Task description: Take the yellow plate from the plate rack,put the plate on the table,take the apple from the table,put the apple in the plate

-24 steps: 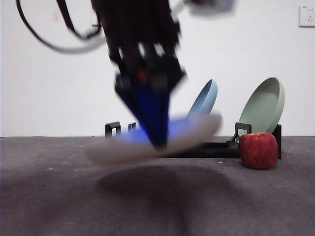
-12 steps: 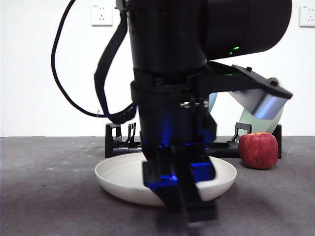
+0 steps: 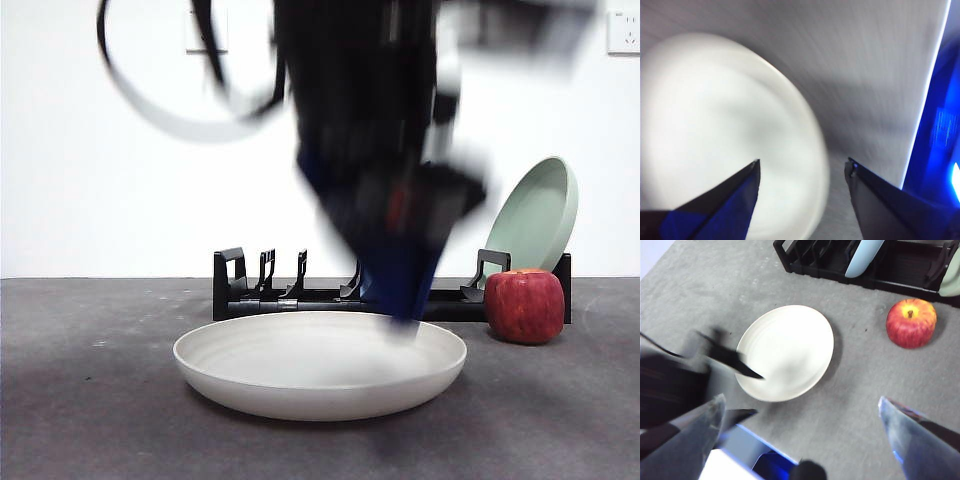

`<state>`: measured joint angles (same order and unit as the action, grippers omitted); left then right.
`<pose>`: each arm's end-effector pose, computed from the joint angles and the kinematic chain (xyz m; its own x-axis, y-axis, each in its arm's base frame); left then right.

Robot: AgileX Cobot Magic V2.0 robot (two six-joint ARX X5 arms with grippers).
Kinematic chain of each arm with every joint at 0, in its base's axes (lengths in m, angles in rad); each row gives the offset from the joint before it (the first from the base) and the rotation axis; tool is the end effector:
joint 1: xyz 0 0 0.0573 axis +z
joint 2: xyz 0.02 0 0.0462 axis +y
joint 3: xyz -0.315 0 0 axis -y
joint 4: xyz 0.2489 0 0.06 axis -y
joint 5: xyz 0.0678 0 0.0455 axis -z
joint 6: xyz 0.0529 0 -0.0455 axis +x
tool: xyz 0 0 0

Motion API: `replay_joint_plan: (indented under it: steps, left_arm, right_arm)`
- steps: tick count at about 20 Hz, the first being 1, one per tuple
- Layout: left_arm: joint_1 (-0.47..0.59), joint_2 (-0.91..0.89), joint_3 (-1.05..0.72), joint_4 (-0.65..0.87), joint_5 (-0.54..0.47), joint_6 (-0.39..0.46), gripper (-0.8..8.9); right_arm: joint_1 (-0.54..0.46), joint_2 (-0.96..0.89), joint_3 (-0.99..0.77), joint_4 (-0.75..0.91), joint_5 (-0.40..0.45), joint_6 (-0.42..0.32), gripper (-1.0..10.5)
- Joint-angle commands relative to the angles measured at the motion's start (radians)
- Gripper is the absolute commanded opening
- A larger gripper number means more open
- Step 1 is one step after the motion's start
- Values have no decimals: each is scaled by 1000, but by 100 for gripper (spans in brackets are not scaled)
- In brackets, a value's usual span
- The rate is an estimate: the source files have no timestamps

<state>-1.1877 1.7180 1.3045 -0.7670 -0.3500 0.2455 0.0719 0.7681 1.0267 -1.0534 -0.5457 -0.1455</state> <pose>0.1525 -0.3298 0.2614 0.4516 -0.2033 -0.8687 0.8819 0.2495 0.4001 0.0957 0.0344 0.3633 0.5599 0.5607 -0.6101 -0.5227 0.8103 0.2650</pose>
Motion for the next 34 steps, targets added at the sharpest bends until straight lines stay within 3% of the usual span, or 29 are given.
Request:
replay_joint_plan:
  steps: [1,5,8,12,21,33,34]
  left_arm:
    - [-3,-97,73,-43,48,-73,292]
    - [-2,-271,187,-101,66,-151,291]
    - [-2,-388,243,-150,66,-206,290]
    - [-2,-516,266,-174,67,-256,287]
    - [-2,-589,266,-234,67,-325,287]
    - [-2,-589,266,-248,66,-341,286]
    - [-2,-589,266,-249,65,-349,286]
  right_arm:
    - [2,50,4,63,18,24,567]
    - [5,198,4,207,63,56,568]
    - [30,338,4,301,182,59,573]
    - [56,513,4,394,238,60,574]
    - [135,761,4,637,421,58,610]
    - [141,993,4,740,470,70,592]
    - [141,1000,4,740,470,77,549]
